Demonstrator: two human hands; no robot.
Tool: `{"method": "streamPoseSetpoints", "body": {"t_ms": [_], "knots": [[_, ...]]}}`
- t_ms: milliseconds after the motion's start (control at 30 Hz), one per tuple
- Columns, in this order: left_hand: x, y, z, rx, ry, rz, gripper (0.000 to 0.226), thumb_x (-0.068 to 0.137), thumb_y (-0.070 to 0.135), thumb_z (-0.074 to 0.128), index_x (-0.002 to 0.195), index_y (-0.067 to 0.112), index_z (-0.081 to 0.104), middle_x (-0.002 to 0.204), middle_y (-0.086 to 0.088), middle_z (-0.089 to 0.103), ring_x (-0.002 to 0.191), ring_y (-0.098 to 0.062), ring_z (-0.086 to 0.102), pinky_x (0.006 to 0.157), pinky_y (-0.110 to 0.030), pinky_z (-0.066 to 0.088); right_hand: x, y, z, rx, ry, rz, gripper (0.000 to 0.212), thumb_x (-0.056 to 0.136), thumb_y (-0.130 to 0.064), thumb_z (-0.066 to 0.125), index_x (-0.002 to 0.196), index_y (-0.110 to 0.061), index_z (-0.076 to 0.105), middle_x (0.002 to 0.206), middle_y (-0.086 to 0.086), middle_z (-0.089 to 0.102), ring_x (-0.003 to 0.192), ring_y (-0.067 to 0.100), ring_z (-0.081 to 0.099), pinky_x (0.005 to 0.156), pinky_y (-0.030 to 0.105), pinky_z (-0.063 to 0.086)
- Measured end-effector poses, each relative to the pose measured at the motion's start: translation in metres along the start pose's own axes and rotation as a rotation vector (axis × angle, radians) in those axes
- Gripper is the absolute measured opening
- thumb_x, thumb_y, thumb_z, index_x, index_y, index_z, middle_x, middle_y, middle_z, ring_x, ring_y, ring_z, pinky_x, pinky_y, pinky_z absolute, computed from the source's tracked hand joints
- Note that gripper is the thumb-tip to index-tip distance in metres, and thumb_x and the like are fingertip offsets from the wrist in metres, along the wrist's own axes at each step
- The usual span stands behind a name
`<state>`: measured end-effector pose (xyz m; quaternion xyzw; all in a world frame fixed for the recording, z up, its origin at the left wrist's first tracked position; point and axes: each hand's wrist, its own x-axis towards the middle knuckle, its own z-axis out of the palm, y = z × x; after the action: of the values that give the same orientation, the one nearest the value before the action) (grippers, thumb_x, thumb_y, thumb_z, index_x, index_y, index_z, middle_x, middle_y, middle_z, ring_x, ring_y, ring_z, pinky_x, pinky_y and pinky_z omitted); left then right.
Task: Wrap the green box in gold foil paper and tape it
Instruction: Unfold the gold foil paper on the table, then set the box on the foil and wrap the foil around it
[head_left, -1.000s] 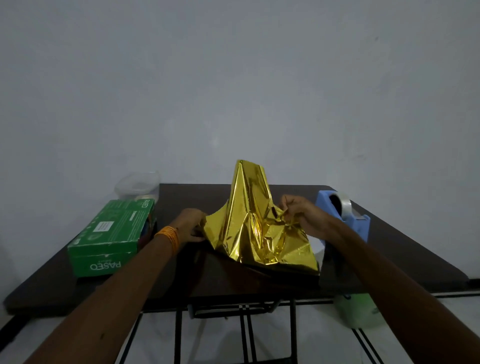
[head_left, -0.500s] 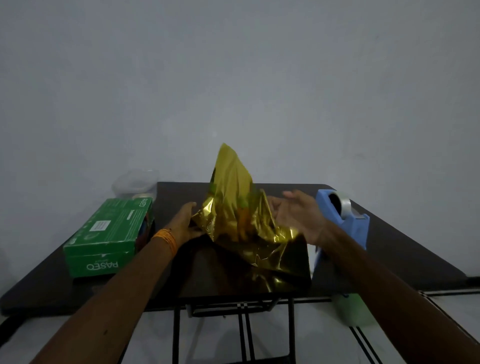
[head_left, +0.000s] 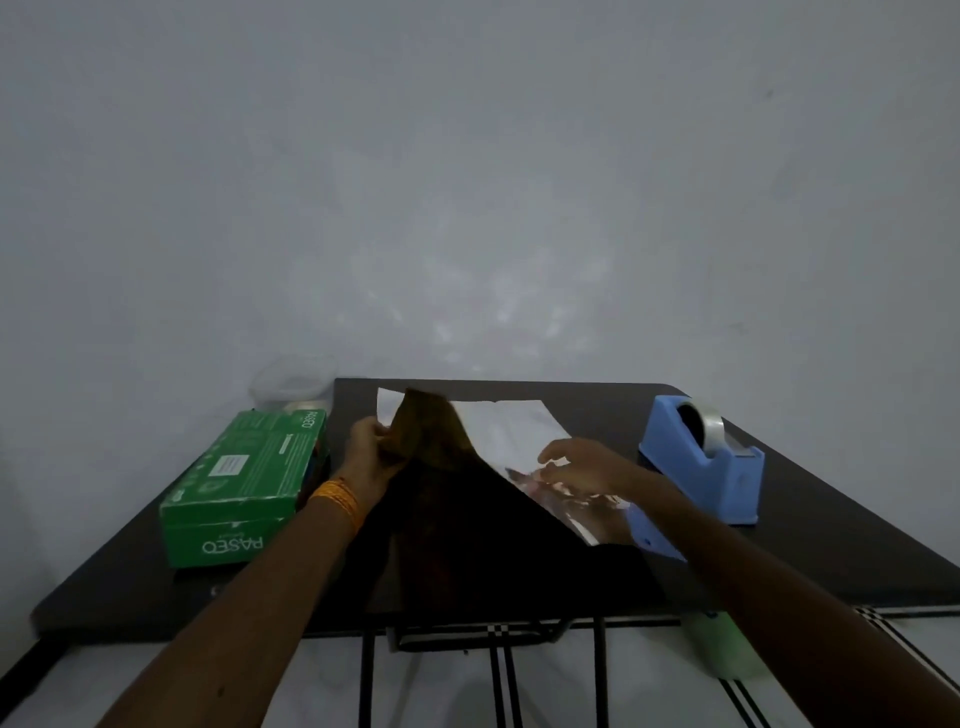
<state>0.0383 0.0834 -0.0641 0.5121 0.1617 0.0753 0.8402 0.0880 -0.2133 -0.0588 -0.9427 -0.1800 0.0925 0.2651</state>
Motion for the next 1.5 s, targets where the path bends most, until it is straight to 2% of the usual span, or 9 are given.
{"method": "streamPoseSetpoints", "body": {"t_ms": [100, 233, 367, 433, 567, 800, 1000, 1333, 1500], "knots": [[0.001, 0.001, -0.003, 0.071, -0.052, 0.04, 0.058, 0.095, 0.026, 0.029, 0.04, 0.019, 0.046, 0.044, -0.001, 0.045, 0.048, -0.016, 0.048, 0.049, -0.02, 0.037, 0.0, -0.004, 0.002, -0.058, -0.015, 0.017, 0.039, 0.093, -0.048, 0.061, 0.124, -0.024, 0.062, 0.133, -0.003, 0.059, 0.113, 0.014, 0.054, 0.094, 0.024, 0.043], [0.013, 0.007, -0.014, 0.278, -0.037, 0.135, 0.019, 0.098, 0.002, 0.045, 0.09, 0.001, 0.063, 0.093, -0.016, 0.064, 0.086, -0.026, 0.054, 0.061, -0.024, 0.043, -0.003, -0.011, 0.011, -0.097, -0.072, 0.002, 0.044, 0.09, -0.048, 0.066, 0.124, -0.021, 0.06, 0.124, -0.011, 0.054, 0.116, 0.015, 0.052, 0.096, 0.025, 0.041], [0.017, 0.012, -0.016, 0.701, -0.03, 0.054, 0.03, 0.084, -0.008, 0.064, 0.073, 0.018, 0.056, 0.077, -0.001, 0.055, 0.077, -0.019, 0.055, 0.067, -0.024, 0.048, -0.004, -0.006, 0.017, -0.038, -0.059, 0.003, 0.067, 0.075, -0.06, 0.076, 0.125, -0.018, 0.059, 0.13, -0.008, 0.055, 0.125, 0.02, 0.051, 0.108, 0.033, 0.041], [0.015, 0.013, -0.013, 0.812, -0.088, 0.074, 0.036, 0.083, -0.01, 0.062, 0.076, 0.024, 0.052, 0.083, -0.002, 0.055, 0.074, -0.016, 0.055, 0.071, -0.027, 0.05, -0.007, -0.008, 0.015, -0.086, -0.032, -0.004, 0.059, 0.085, -0.047, 0.072, 0.132, -0.015, 0.056, 0.141, 0.002, 0.054, 0.128, 0.024, 0.051, 0.11, 0.036, 0.041], [0.015, 0.016, -0.011, 0.848, -0.081, 0.219, 0.016, 0.08, -0.014, 0.066, 0.094, -0.007, 0.066, 0.111, -0.007, 0.055, 0.098, -0.028, 0.059, 0.08, -0.029, 0.05, -0.013, -0.009, 0.009, -0.083, -0.005, 0.044, 0.052, 0.093, -0.031, 0.066, 0.137, -0.008, 0.051, 0.146, 0.009, 0.05, 0.132, 0.029, 0.049, 0.113, 0.037, 0.038], [-0.003, -0.003, 0.003, 1.277, -0.128, 0.467, 0.053, 0.089, 0.034, 0.069, 0.13, 0.005, 0.056, 0.141, -0.014, 0.051, 0.131, -0.029, 0.047, 0.109, -0.035, 0.037, 0.002, -0.014, 0.025, -0.136, 0.065, 0.028, 0.072, 0.081, -0.066, 0.064, 0.136, -0.022, 0.052, 0.147, 0.004, 0.048, 0.133, 0.028, 0.046, 0.114, 0.046, 0.035], [-0.014, -0.029, 0.003, 1.659, -0.208, 0.436, 0.061, 0.094, 0.057, 0.048, 0.136, 0.012, 0.051, 0.145, -0.009, 0.047, 0.141, -0.031, 0.031, 0.116, -0.053, 0.016, 0.005, -0.02, 0.041, -0.241, 0.117, 0.016, 0.056, 0.09, -0.063, 0.055, 0.132, -0.025, 0.055, 0.139, 0.001, 0.055, 0.124, 0.025, 0.051, 0.107, 0.048, 0.039], [-0.066, 0.049, -0.028, 1.414, 0.144, 0.718, 0.054, 0.083, 0.046, 0.061, 0.123, 0.01, 0.06, 0.125, -0.013, 0.061, 0.115, -0.033, 0.056, 0.095, -0.04, 0.047, 0.016, -0.089, 0.065, -0.006, 0.248, -0.162, 0.05, 0.09, -0.056, 0.061, 0.128, -0.024, 0.055, 0.142, 0.001, 0.053, 0.122, 0.022, 0.055, 0.105, 0.035, 0.041], [-0.079, 0.077, -0.078, 1.72, 0.373, 0.302, 0.101, 0.074, 0.078, 0.055, 0.151, 0.021, 0.024, 0.157, -0.017, 0.022, 0.141, -0.046, 0.023, 0.11, -0.065, 0.021, 0.024, -0.155, 0.091, 0.109, 0.254, -0.257, 0.042, 0.091, -0.048, 0.064, 0.123, -0.021, 0.056, 0.135, 0.001, 0.058, 0.12, 0.02, 0.055, 0.102, 0.037, 0.045]]}}
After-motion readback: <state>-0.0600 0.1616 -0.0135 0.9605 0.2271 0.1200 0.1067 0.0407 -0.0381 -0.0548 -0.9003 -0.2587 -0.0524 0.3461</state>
